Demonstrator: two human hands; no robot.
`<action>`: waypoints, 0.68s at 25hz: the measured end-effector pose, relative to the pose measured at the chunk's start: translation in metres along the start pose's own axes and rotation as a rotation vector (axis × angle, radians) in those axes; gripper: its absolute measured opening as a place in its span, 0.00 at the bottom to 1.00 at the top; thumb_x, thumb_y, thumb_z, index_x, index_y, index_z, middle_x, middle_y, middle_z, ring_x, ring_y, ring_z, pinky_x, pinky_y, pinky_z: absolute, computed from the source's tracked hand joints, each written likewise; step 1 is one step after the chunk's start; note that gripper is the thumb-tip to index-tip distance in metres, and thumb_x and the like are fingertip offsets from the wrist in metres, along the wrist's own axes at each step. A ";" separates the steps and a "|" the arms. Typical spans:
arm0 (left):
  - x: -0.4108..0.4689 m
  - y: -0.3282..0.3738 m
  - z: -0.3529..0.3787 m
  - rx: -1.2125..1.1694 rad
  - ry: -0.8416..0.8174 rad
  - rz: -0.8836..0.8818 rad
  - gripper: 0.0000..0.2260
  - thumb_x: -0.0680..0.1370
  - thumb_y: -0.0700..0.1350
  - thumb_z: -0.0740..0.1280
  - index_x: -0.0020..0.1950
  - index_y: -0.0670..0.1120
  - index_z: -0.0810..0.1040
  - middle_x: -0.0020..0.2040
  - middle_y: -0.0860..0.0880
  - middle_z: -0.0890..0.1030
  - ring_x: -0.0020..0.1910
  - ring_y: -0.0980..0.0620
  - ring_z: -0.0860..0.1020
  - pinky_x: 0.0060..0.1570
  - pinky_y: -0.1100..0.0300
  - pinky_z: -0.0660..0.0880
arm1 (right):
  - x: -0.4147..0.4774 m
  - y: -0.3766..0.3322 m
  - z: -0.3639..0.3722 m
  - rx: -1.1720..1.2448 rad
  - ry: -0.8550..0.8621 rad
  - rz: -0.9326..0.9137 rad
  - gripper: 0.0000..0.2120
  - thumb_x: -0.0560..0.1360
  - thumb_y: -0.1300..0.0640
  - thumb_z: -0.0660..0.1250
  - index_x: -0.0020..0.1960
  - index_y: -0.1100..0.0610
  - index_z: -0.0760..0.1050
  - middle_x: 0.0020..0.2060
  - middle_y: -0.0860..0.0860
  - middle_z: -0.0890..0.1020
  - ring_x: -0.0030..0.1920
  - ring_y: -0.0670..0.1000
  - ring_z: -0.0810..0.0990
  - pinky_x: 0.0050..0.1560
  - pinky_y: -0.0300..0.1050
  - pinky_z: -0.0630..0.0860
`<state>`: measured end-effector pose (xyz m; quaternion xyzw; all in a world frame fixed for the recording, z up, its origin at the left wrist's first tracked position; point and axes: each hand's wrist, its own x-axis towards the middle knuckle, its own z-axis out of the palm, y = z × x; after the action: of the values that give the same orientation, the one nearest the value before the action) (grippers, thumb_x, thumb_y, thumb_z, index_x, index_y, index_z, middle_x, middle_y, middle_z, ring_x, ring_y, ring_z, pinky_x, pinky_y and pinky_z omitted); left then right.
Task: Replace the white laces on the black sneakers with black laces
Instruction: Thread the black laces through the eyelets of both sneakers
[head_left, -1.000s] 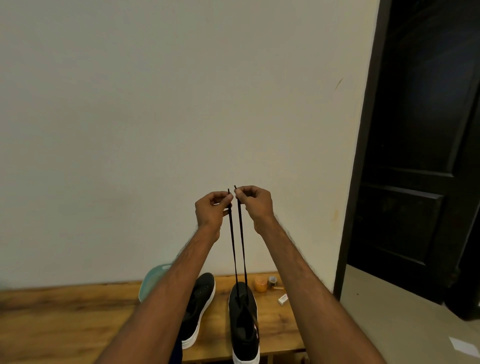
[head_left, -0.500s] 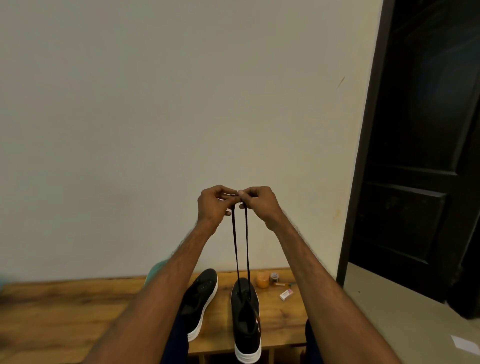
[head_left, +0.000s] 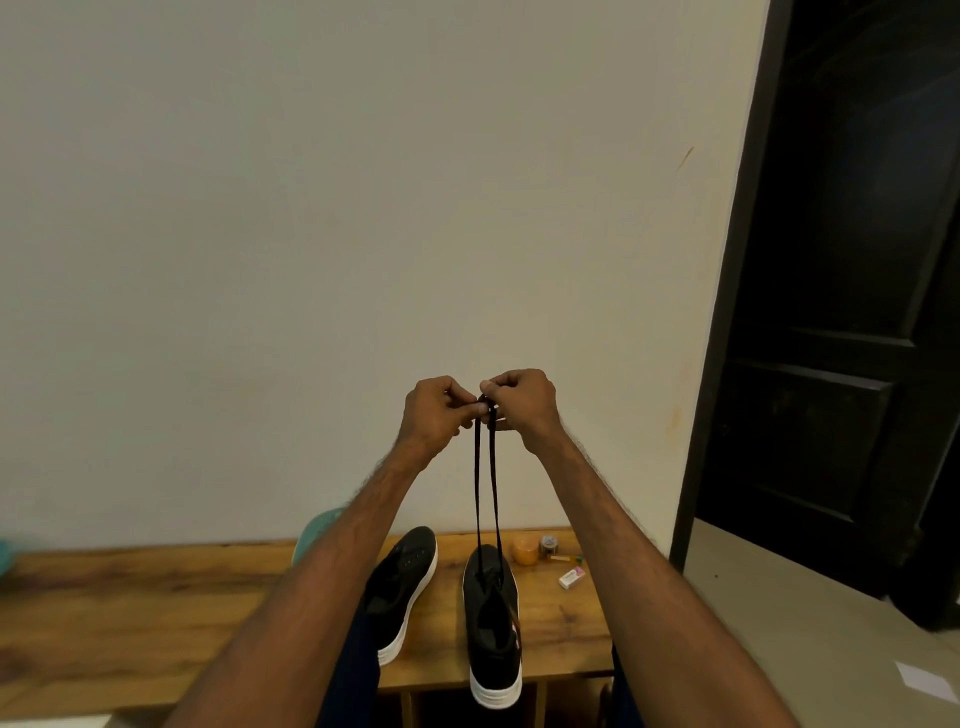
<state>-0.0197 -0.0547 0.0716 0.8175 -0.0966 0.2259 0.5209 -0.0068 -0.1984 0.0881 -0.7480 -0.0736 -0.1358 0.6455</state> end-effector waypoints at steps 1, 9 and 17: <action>-0.001 -0.001 0.000 0.024 -0.001 0.017 0.08 0.71 0.42 0.78 0.40 0.45 0.80 0.36 0.50 0.84 0.35 0.57 0.83 0.36 0.61 0.79 | -0.001 0.002 0.002 -0.004 0.020 0.018 0.03 0.75 0.64 0.70 0.48 0.65 0.79 0.37 0.62 0.84 0.31 0.56 0.83 0.36 0.49 0.83; -0.003 -0.006 -0.009 0.298 0.028 0.107 0.07 0.71 0.46 0.78 0.42 0.45 0.82 0.39 0.54 0.83 0.41 0.58 0.80 0.43 0.60 0.77 | -0.001 0.005 -0.008 -0.340 -0.300 -0.091 0.09 0.76 0.60 0.72 0.54 0.64 0.83 0.45 0.56 0.85 0.44 0.52 0.83 0.43 0.43 0.82; -0.010 -0.010 -0.003 -0.132 0.019 -0.143 0.05 0.72 0.39 0.77 0.44 0.42 0.82 0.43 0.47 0.85 0.47 0.49 0.84 0.41 0.58 0.78 | -0.003 0.003 -0.004 -0.790 -0.246 -0.244 0.04 0.77 0.62 0.70 0.50 0.59 0.83 0.46 0.55 0.83 0.44 0.55 0.80 0.46 0.52 0.81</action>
<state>-0.0252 -0.0488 0.0598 0.7841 -0.0477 0.1890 0.5892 -0.0090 -0.2026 0.0853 -0.9340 -0.1803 -0.1388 0.2754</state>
